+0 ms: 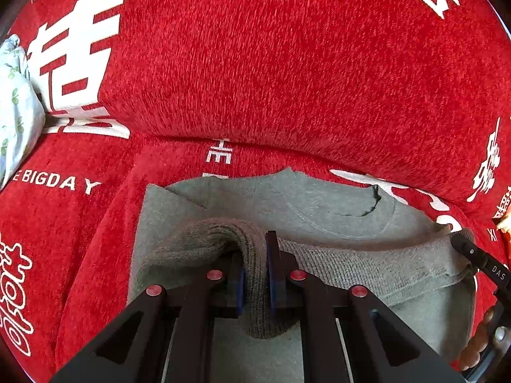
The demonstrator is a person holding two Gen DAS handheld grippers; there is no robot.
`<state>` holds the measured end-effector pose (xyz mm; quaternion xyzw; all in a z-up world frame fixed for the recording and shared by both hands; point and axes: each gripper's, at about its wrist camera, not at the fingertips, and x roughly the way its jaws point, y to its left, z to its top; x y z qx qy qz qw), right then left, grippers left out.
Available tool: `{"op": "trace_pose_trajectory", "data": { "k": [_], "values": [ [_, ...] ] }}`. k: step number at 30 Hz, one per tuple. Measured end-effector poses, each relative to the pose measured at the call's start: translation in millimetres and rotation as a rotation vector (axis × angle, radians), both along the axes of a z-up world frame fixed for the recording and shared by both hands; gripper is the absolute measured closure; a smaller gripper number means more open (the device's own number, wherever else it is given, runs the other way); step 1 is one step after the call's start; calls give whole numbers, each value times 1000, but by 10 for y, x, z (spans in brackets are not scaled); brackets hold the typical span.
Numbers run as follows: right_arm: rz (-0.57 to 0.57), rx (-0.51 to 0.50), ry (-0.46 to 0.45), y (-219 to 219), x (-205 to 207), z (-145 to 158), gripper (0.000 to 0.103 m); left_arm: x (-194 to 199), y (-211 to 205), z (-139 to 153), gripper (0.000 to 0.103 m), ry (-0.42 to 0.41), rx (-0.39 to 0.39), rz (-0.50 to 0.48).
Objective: Fold small clothes
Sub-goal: 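Lower the folded hem onto the sweater body with both grippers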
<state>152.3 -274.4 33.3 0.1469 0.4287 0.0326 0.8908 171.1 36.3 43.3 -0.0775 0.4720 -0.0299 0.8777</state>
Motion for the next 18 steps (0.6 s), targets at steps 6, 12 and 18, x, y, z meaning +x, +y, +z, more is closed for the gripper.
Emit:
{"op": "trace_pose_trajectory", "data": {
  "k": [6, 12, 18],
  "values": [
    [-5, 2, 17, -2, 70, -85, 90, 78, -13, -111, 91, 25, 6, -3],
    [-9, 4, 24, -10, 103, -147, 90, 117, -16, -195, 91, 37, 10, -3],
    [-10, 1, 36, -7, 147, -219, 90, 161, -35, -261, 91, 52, 17, -7]
  ]
}}
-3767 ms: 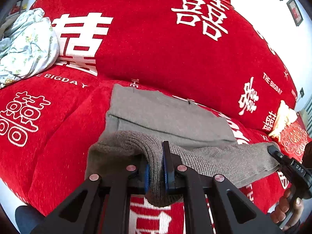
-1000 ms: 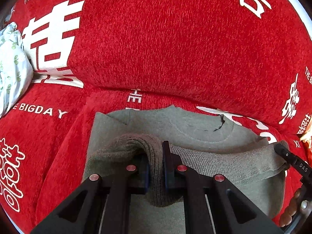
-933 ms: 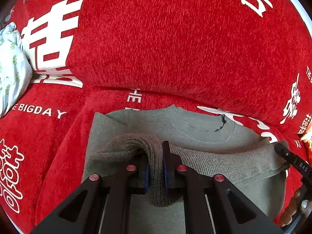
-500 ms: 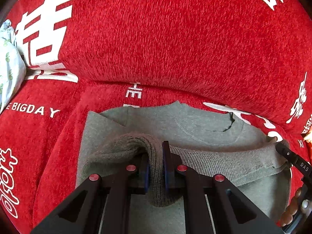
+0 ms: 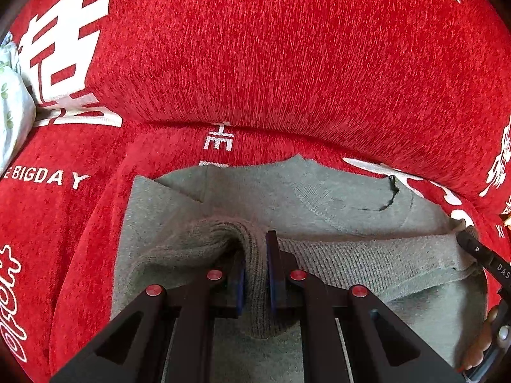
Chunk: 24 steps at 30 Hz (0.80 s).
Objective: Fold small clothes
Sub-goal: 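Lower the folded hem onto the sweater body with both grippers, then open both grippers and release the folded sweater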
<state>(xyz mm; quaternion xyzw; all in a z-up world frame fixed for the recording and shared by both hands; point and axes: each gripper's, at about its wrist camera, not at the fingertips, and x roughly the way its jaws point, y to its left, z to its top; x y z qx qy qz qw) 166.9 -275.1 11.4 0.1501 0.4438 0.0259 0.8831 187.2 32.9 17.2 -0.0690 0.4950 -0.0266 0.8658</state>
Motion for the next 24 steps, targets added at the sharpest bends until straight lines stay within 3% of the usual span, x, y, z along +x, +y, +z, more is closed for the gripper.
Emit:
{"op": "trace_pose_trajectory", "data": {
  "k": [12, 14, 17, 18, 24],
  "values": [
    [5, 17, 18, -20, 49, -81, 86, 102, 28, -92, 90, 46, -26, -2],
    [-4, 77, 19, -81, 58, -75, 75, 135, 77, -97, 89, 67, -62, 10],
    [-35, 162, 6, -189, 49, -26, 38, 202, 186, -112, 89, 125, -145, 46],
    [-58, 161, -19, -220, 19, 28, 21, 217, 220, -113, 89, 139, -174, 58],
    [-62, 141, -72, -220, -86, 221, 18, 216, 529, -176, 89, 205, -449, 128]
  ]
}}
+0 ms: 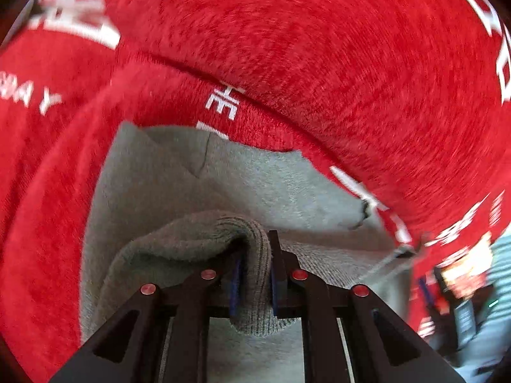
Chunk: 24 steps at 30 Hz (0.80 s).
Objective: Fold small clothes
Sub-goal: 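Open both grippers and release the folded sweater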
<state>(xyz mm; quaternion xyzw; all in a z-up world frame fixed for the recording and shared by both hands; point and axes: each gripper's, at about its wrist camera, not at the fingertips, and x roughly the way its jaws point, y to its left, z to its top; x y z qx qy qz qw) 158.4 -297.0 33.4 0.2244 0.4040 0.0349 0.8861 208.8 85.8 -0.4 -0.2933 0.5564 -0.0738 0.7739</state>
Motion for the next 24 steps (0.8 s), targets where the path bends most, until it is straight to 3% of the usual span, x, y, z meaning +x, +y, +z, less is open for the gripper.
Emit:
{"op": "trace_pose_trajectory", "data": {
  "k": [3, 8, 12, 14, 16, 18, 19, 22, 24],
  "values": [
    [45, -72, -8, 132, -45, 24, 18, -53, 60, 33, 89, 4, -31, 0],
    [110, -175, -10, 357, -40, -17, 18, -178, 137, 281, 89, -161, -17, 25],
    [134, -188, 0, 438, -20, -75, 18, -160, -80, 327, 89, -239, 150, -61],
    [133, -182, 4, 435, -22, -102, 18, -163, -136, 303, 92, -265, 96, -109],
    [131, -184, 13, 422, -12, -135, 18, -154, -126, 288, 90, -277, 85, -93],
    [129, -184, 24, 408, -10, -173, 18, -112, -122, 236, 44, -238, 124, -69],
    [128, -182, 26, 393, -11, -183, 18, -83, -135, 191, 1, -213, 112, -76],
    [123, -176, 22, 368, -30, -176, 18, -64, -150, 173, 0, -208, 105, -71],
    [124, -176, 21, 367, -21, -172, 18, -45, -114, 155, 0, -187, 57, -59]
  ]
}}
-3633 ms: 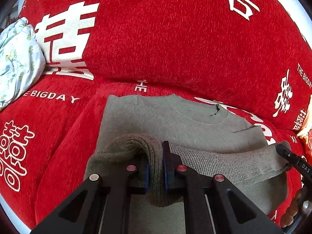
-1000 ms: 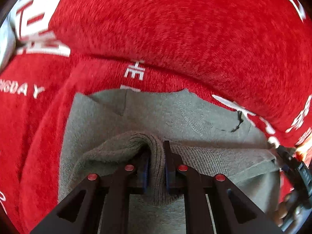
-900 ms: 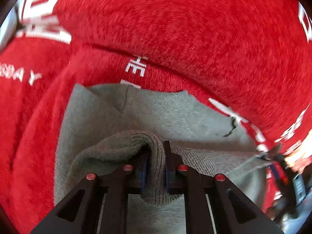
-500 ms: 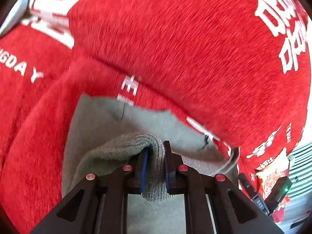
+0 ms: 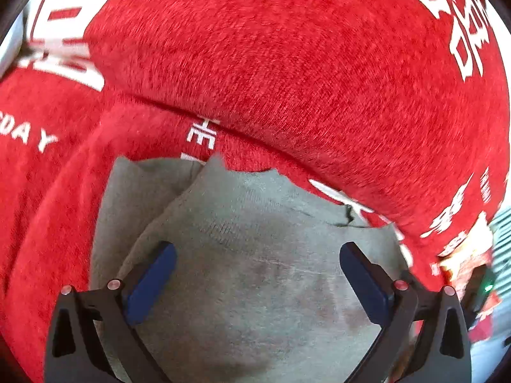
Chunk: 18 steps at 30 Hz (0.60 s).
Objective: Fold small clothes
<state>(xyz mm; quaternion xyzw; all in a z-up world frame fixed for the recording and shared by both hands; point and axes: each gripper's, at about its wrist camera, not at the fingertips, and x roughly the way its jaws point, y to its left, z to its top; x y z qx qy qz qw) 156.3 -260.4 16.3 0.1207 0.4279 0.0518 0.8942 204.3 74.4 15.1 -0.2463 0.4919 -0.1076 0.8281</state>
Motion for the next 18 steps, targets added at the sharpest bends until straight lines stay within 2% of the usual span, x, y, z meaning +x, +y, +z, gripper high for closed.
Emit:
{"op": "trace_pose_trajectory", "data": {
  "k": [2, 4, 6, 9, 11, 12, 15, 17, 18],
  "values": [
    [7, -14, -2, 16, 16, 4, 18, -23, -14, 2, 0, 14, -18, -29],
    [21, -30, -5, 51, 44, 18, 18, -56, -134, 45, 0, -4, -23, -98],
    [37, -38, -4, 106, 106, 24, 18, -30, -324, 62, 0, -24, 42, -142],
    [72, -61, 4, 230, 230, 3, 18, 104, -436, -37, 0, -17, 161, -136],
    [107, -88, 25, 308, 313, -54, 18, 209, -402, -153, 0, 13, 195, -92],
    [118, -124, 40, 336, 367, -95, 18, 229, -364, -185, 0, 8, 185, -81],
    [56, -219, 120, 259, 521, -246, 19, 247, -346, -168, 0, -11, 205, -81],
    [-18, -186, 139, 81, 549, -283, 19, 216, -300, -100, 0, -23, 226, -74],
    [-41, -169, 141, 25, 526, -262, 18, 163, -245, -38, 0, -37, 212, -60]
  ]
}}
